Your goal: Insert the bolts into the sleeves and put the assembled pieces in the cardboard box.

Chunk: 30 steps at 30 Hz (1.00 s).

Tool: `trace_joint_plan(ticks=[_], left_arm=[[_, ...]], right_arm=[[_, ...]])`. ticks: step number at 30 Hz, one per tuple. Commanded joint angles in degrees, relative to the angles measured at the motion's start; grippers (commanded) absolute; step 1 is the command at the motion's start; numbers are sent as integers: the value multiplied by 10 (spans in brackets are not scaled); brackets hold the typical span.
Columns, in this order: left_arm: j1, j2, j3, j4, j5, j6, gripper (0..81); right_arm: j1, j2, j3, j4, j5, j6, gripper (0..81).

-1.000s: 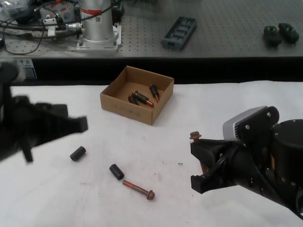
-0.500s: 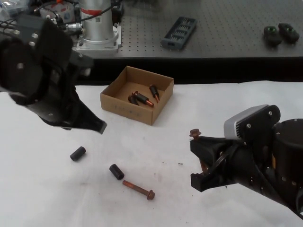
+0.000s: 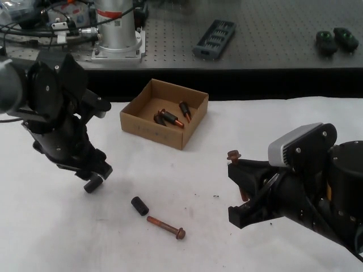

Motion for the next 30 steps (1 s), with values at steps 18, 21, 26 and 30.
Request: trace_joint_plan(ticks=[18, 21, 26, 30], left_arm=[[1, 49, -8, -79, -37, 22, 318], [5, 74, -8, -80, -45, 22, 318], [8, 113, -8, -75, -44, 17, 318], [8, 134, -8, -75, -41, 17, 318]], right_arm=[[1, -8, -3, -22, 14, -1, 64], [1, -8, -3, -22, 14, -1, 64], [1, -8, -3, -22, 14, -1, 64], [1, -8, -3, -22, 14, -1, 64]])
